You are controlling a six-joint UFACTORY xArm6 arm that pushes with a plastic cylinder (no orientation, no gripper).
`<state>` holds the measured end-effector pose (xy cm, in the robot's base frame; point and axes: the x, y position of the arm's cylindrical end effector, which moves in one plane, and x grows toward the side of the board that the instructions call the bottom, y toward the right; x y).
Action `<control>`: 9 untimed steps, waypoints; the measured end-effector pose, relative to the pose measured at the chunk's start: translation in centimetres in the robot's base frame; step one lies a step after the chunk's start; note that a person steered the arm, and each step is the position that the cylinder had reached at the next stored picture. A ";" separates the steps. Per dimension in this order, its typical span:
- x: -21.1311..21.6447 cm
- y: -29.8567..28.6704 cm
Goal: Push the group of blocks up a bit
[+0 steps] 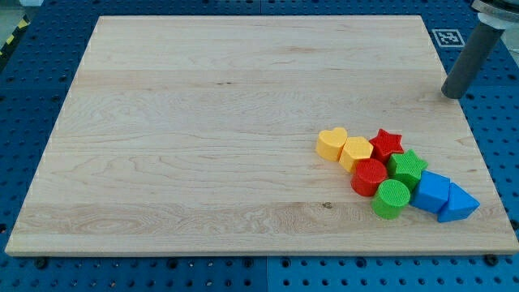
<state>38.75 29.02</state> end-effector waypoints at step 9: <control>22.7 -14.3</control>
<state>61.50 14.68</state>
